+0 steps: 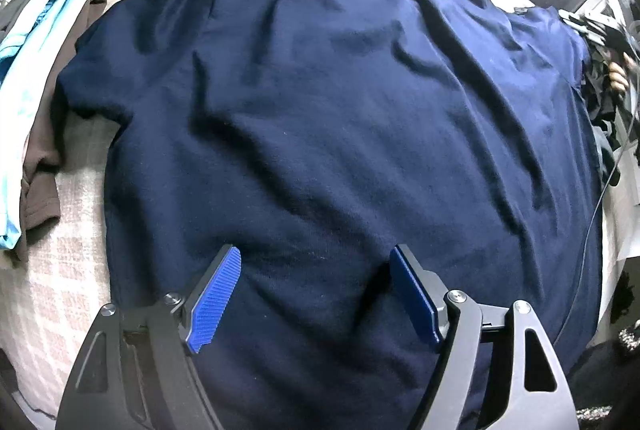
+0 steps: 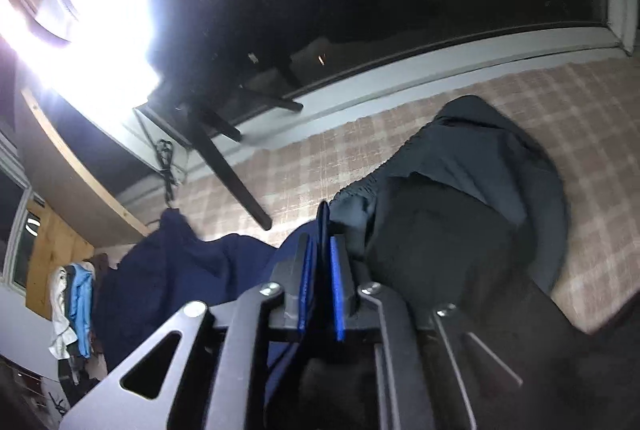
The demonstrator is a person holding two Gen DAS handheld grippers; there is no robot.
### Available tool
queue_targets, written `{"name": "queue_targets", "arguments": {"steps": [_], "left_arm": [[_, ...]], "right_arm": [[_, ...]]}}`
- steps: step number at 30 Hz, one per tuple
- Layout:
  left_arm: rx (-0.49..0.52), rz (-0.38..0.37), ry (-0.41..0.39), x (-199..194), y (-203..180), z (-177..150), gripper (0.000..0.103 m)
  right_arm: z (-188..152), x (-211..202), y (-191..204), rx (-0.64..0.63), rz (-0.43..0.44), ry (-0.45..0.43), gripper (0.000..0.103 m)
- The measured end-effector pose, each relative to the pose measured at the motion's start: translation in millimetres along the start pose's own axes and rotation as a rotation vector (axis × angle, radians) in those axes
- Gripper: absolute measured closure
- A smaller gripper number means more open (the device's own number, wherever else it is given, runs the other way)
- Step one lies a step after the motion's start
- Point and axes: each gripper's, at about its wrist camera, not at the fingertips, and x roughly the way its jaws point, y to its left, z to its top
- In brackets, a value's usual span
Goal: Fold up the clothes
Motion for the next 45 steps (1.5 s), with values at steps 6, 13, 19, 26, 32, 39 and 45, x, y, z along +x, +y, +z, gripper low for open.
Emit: {"name": "queue_targets", "arguments": {"steps": [6,13,19,26,32,39,45], "left_arm": [[-0.002,-0.011,-0.008,-3,10,-5,0.029],[-0.134,0.002,-0.093,-52,43,-30,0.044],[-0.166,0.101,-0.178,-102,73,-61,0.044],[-0.15,0.074,-0.218,-82,76,-28,0.043],[-0.116,0.028,-0.224,-54,77,12,0.043],[-0.053,0.032,-0.207,-73,97,-17,0.043],[-0.102,0.036,-0.126,-103,131,-109,0.043]], "right_arm": [[-56,-47,18,-0.048,0.081,-0.004,0.076],[-113,-67,72,-0.209,0.155,0.076,0.076],[-133,-82,137,-0.354,0.2,0.096,0.076],[-153,-49,228,-0.509,0.189,0.156,0.076],[-149,-2,315,-0.677,0.093,0.195,0.076],[-151,17,305,-0.601,-0.038,0.252,0.076],[-210,-46,220,-0.396,-0.1,0.251,0.076]]}}
